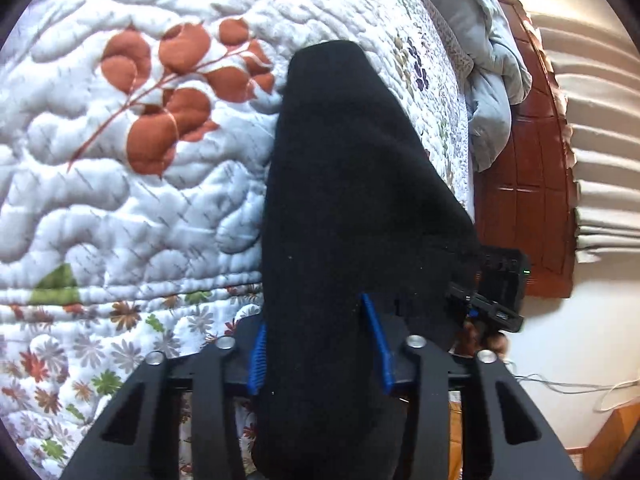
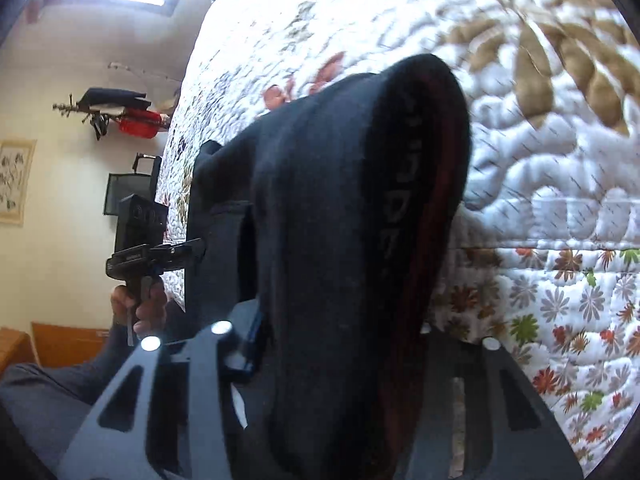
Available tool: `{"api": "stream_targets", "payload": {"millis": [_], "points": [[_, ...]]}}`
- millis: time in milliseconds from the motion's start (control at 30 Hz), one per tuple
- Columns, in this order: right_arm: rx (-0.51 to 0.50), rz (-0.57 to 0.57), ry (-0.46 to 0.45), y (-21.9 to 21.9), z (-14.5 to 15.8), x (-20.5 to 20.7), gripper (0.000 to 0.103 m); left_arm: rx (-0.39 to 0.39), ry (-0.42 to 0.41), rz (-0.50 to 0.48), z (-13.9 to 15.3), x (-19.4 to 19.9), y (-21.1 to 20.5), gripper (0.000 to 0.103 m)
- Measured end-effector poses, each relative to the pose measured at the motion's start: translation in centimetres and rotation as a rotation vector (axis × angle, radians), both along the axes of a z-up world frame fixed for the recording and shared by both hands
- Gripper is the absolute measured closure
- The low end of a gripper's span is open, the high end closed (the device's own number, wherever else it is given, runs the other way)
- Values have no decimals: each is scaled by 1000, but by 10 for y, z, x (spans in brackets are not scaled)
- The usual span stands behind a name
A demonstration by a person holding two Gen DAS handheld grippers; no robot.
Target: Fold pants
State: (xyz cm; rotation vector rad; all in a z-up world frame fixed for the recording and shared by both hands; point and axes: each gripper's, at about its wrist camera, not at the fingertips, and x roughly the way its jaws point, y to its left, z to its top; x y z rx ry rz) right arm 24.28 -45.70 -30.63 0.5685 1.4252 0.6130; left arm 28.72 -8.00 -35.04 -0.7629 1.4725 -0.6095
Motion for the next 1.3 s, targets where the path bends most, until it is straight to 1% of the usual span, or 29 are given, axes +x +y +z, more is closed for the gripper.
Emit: {"api": "stream_targets", "payload": {"millis": [67, 133, 267, 400, 500, 567, 667, 767, 833, 900, 1033, 1133, 1233, 1267, 1300], "points": [[-23, -8, -13, 2, 7, -1, 67, -1, -11, 16, 4, -1, 0, 70], [-37, -11, -29, 6, 16, -2, 70, -13, -20, 27, 8, -2, 4, 72], [-54, 5, -76, 18, 46, -6, 72, -10, -72, 24, 31, -5, 11, 72], [-60, 40, -126, 44, 75, 1, 72, -8, -130, 35, 58, -6, 29, 73], [-54, 76, -170, 67, 93, 15, 72, 11, -196, 64, 85, -2, 59, 72], [-40, 101, -202, 94, 104, 33, 72, 29, -227, 91, 98, 2, 80, 72], [-15, 131, -228, 134, 110, 60, 72, 67, -272, 141, 117, 16, 123, 72], [4, 172, -249, 186, 108, 102, 72, 112, -290, 182, 126, 37, 166, 72], [10, 180, -245, 213, 102, 127, 72, 146, -297, 201, 126, 53, 194, 72], [10, 198, -241, 244, 95, 155, 72, 179, -288, 222, 120, 78, 223, 72], [8, 213, -221, 294, 77, 201, 72, 169, -258, 258, 100, 114, 270, 73], [1, 225, -191, 319, 57, 225, 72, 165, -219, 276, 75, 134, 297, 73], [-9, 229, -149, 336, 29, 243, 72, 164, -177, 284, 48, 144, 314, 73], [-10, 226, -129, 340, 16, 248, 72, 153, -159, 271, 40, 146, 317, 73], [-14, 221, -120, 343, 9, 250, 72, 150, -143, 275, 31, 147, 319, 73]]}}
